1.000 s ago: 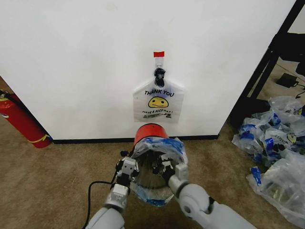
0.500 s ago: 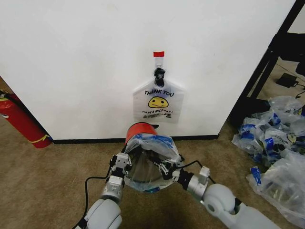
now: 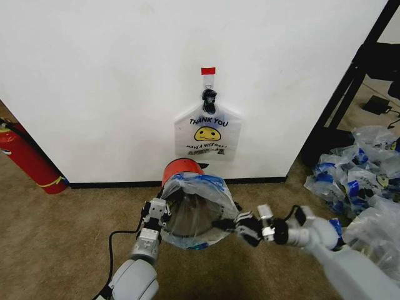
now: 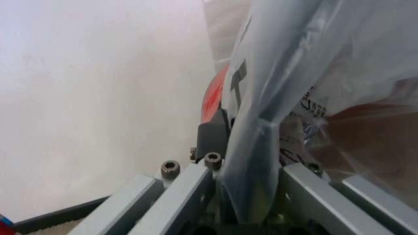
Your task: Pick up the garbage bag from the wall and place it over the trash bin.
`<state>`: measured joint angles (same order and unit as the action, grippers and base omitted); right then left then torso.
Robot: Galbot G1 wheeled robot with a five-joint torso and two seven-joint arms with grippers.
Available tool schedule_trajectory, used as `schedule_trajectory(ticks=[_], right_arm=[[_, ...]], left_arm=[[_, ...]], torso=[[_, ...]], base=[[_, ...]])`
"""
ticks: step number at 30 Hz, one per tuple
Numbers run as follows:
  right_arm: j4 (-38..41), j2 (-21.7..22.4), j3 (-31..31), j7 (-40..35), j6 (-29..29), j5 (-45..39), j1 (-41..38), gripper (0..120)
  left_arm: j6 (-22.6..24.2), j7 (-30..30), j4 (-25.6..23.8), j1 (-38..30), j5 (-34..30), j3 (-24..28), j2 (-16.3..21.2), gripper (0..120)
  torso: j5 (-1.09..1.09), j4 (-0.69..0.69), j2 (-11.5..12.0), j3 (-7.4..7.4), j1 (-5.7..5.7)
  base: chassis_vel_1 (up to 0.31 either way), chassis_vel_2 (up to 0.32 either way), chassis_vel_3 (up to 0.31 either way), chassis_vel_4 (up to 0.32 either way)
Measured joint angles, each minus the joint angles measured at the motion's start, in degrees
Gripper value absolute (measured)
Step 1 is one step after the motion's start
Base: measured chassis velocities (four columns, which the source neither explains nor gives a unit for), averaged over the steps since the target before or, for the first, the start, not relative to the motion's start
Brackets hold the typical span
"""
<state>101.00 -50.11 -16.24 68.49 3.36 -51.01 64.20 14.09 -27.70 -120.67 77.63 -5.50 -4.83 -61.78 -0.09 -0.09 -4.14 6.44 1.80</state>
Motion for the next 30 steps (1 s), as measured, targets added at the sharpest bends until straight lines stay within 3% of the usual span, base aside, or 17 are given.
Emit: schedule_trajectory(ticks=[6, 9, 12, 15, 22, 25, 30], right_arm=[[3.5, 1.2, -4.6, 3.3, 1.0, -2.4, 1.6, 28], [3.1, 1.4, -6.6, 0.1, 1.8, 0.3, 1.7, 37], [3.2, 1.4, -7.4, -8.2, 2.1, 2.4, 2.5, 49], [4.9, 1.0, -4.7, -21.7, 2.4, -1.0, 4.4, 63], [4.3, -0.2, 0.3, -33.7, 2.2, -1.5, 5.1, 88], [3.8, -0.5, 1.0, -34.1, 2.1, -2.0, 5.1, 93], [2.9, -1.4, 2.8, -34.7, 1.9, -4.4, 4.7, 77]], left_arm=[[0.0, 0.0, -0.2, 0.4, -0.1, -0.5, 0.0, 0], [0.0, 0.0, -0.3, 0.5, -0.1, -0.6, -0.1, 0], [0.0, 0.0, -0.7, 0.5, -0.2, -0.6, 0.0, 0], [0.0, -0.3, -0.7, 0.1, -1.1, -1.0, 0.5, 0], [0.0, -0.5, -0.9, -0.3, -1.9, -1.2, 1.0, 0], [0.0, -0.5, -1.1, -0.4, -2.1, -1.2, 1.3, 0], [-0.1, -0.6, -1.9, -0.4, -2.4, -1.2, 1.8, 0]], torso=[[0.0, 0.01, 0.0, 0.0, 0.0], [-0.01, 0.01, 0.0, 0.0, 0.0], [-0.01, 0.0, 0.0, 0.0, 0.0], [-0.01, 0.01, 0.0, 0.0, 0.0], [-0.01, 0.0, 0.0, 0.0, 0.0], [-0.01, 0.01, 0.0, 0.0, 0.0], [-0.01, 0.01, 0.0, 0.0, 0.0]], base=[[0.0, 0.0, 0.0, 0.0], [0.0, 0.0, 0.0, 0.0], [0.0, 0.0, 0.0, 0.0], [0.0, 0.0, 0.0, 0.0], [0.0, 0.0, 0.0, 0.0], [0.0, 0.0, 0.0, 0.0], [0.0, 0.0, 0.0, 0.0]])
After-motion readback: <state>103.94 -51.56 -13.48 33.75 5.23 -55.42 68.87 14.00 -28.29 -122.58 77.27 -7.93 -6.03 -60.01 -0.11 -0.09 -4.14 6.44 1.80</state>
